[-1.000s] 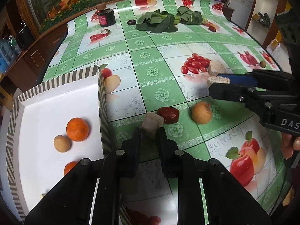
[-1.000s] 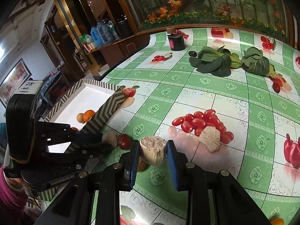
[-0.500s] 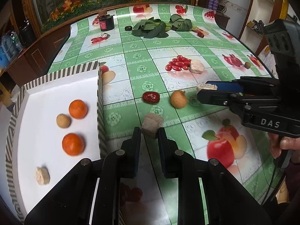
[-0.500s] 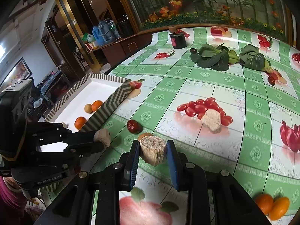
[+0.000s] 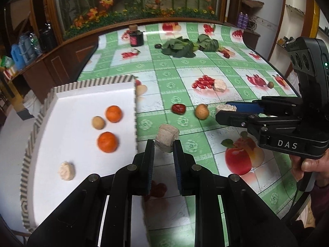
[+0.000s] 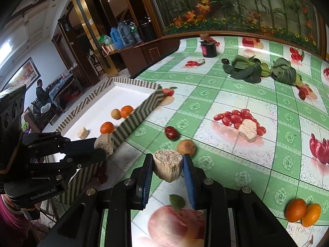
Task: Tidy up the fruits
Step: 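Carry the block and cube into the white tray and open both tools, then grasp a brown round fruit with the right tool while the left tool grasps a dark red date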
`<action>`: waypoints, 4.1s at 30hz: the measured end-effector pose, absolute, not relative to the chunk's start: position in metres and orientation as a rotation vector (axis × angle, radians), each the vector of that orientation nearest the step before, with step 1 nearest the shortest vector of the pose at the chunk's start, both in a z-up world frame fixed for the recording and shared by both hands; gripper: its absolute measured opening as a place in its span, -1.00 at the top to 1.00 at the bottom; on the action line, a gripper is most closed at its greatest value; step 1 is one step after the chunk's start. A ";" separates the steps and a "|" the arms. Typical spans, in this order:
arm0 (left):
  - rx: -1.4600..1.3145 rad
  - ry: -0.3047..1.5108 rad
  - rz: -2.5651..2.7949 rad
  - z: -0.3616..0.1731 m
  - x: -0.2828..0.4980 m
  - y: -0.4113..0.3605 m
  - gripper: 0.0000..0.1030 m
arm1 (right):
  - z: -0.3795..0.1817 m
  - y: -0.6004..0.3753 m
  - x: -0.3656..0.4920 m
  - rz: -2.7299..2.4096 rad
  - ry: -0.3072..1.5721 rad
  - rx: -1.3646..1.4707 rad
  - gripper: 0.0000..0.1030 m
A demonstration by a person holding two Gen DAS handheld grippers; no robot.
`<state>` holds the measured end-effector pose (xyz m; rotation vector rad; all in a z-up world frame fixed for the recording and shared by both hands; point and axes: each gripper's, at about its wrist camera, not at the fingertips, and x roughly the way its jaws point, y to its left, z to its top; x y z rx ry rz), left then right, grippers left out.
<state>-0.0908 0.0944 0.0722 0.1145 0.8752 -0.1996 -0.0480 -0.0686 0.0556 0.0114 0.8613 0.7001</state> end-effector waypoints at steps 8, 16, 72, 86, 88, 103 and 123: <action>0.111 0.835 -0.130 0.084 -0.100 0.112 0.66 | 0.066 -0.048 -0.057 0.734 0.841 -0.016 0.45; 0.094 0.823 -0.081 0.087 -0.107 0.133 0.66 | 0.076 -0.024 -0.061 0.769 0.823 -0.045 0.45; -0.193 1.003 0.166 0.034 -0.033 0.276 0.65 | 0.021 0.161 -0.006 0.941 0.879 -0.294 0.45; -0.136 0.921 0.221 0.052 -0.057 0.254 0.40 | 0.053 0.116 -0.025 0.924 0.830 -0.181 0.40; -0.128 0.907 0.206 0.056 -0.062 0.244 0.40 | 0.059 0.106 -0.029 0.915 0.821 -0.162 0.40; -0.099 0.880 0.013 0.073 -0.080 0.158 0.40 | 0.060 -0.010 -0.048 0.740 0.802 -0.101 0.39; -0.046 0.944 -0.170 0.063 -0.068 0.078 0.41 | 0.027 -0.059 -0.023 0.630 0.891 -0.119 0.30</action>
